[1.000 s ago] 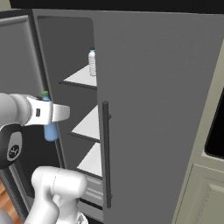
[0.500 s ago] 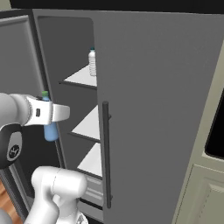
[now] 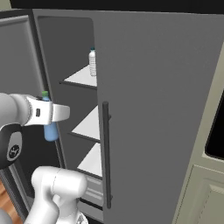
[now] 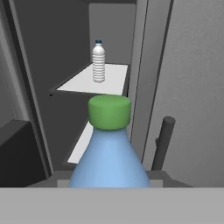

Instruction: Take the bottled waters from the counter and place them in the freezer to freeze. Close the freezer door after placing the bottles.

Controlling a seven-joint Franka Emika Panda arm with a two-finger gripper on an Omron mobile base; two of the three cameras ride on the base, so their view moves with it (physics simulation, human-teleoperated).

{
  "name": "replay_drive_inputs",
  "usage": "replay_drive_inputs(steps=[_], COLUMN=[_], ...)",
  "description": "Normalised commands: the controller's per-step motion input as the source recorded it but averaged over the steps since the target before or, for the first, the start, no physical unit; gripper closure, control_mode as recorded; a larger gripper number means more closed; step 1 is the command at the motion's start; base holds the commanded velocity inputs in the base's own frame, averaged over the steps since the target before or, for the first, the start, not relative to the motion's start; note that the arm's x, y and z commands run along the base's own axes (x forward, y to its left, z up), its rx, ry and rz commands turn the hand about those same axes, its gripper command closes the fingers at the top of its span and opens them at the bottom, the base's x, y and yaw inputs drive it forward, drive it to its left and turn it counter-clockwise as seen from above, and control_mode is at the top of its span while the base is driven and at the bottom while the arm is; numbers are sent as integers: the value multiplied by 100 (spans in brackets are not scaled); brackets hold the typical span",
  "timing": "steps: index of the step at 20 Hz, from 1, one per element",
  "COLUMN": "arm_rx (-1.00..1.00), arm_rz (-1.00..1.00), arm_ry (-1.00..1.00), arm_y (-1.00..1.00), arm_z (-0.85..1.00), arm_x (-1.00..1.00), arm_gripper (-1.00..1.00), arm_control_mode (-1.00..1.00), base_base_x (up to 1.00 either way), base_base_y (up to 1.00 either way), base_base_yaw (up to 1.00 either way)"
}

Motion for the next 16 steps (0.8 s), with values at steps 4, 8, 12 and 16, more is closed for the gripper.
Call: replay_drive_inputs(steps=[4, 8, 12, 16], arm_rx=[0, 0, 0, 0], arm_rz=[0, 0, 0, 0], arm_ry=[0, 0, 0, -1], arm_y=[0, 0, 0, 1], arm_z=[0, 0, 0, 0], arm_x=[0, 0, 0, 0], arm_gripper=[100, 100, 100, 100], arm_control_mode=[100, 100, 100, -100], base_base_x=[0, 0, 0, 0], base_base_y=[20, 2, 3, 1], base_base_yaw=[0, 0, 0, 0])
